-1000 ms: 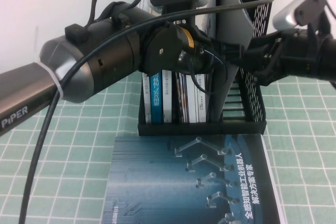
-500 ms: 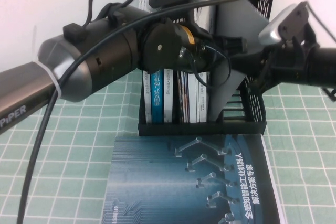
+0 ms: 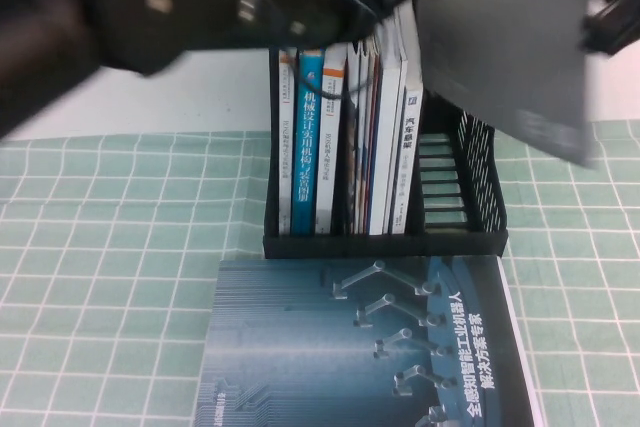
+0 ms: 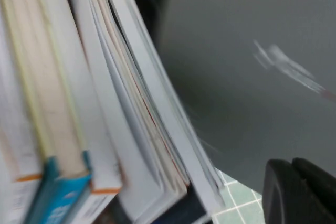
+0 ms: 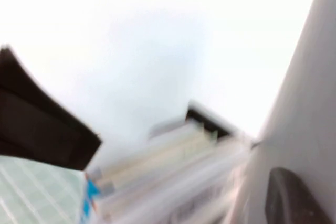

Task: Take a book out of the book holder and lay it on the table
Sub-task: Pick up the right side book from the book shelf, then place the picked book on the book

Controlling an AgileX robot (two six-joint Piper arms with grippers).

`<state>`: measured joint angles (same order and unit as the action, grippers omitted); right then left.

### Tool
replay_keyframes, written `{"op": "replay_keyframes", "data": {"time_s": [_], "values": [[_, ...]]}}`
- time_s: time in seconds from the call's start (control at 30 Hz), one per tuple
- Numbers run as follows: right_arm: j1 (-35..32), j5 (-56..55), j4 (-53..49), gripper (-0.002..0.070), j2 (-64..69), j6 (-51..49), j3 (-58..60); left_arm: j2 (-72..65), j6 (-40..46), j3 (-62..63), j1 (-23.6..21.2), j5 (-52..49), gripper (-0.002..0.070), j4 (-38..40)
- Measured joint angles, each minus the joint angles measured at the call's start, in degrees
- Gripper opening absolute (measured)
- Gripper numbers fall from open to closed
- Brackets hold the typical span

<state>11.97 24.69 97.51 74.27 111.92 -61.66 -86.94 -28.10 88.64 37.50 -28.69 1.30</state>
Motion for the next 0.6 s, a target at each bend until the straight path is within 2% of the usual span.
{"op": "replay_keyframes", "data": {"time_s": [0.1, 0.2, 0.33, 0.47, 0.6], "values": [[0.00, 0.00, -5.79, 0.0006, -6.20, -5.25, -0.12, 4.76, 2.20, 0.00, 0.00, -4.26, -0.0003, -1.30], [0.00, 2.42, -18.27, 0.0006, -11.74, -13.25, -0.34, 9.73, 5.94, 0.00, 0.00, -9.58, -0.0003, -2.54], [0.00, 14.12, -33.95, 0.0006, -16.32, -24.76, -0.47, 15.27, 8.46, 0.13, 0.00, -17.32, -0.0003, -6.11], [0.00, 23.03, -37.94, 0.0006, -16.79, -29.97, 1.06, 19.83, 8.66, 0.13, 0.00, -22.31, -0.0003, -8.32], [1.80, 23.09, -37.74, 0.0006, -15.80, -28.38, 6.20, 23.59, 8.70, 0.17, 0.00, -22.59, -0.0003, -10.61]]}}
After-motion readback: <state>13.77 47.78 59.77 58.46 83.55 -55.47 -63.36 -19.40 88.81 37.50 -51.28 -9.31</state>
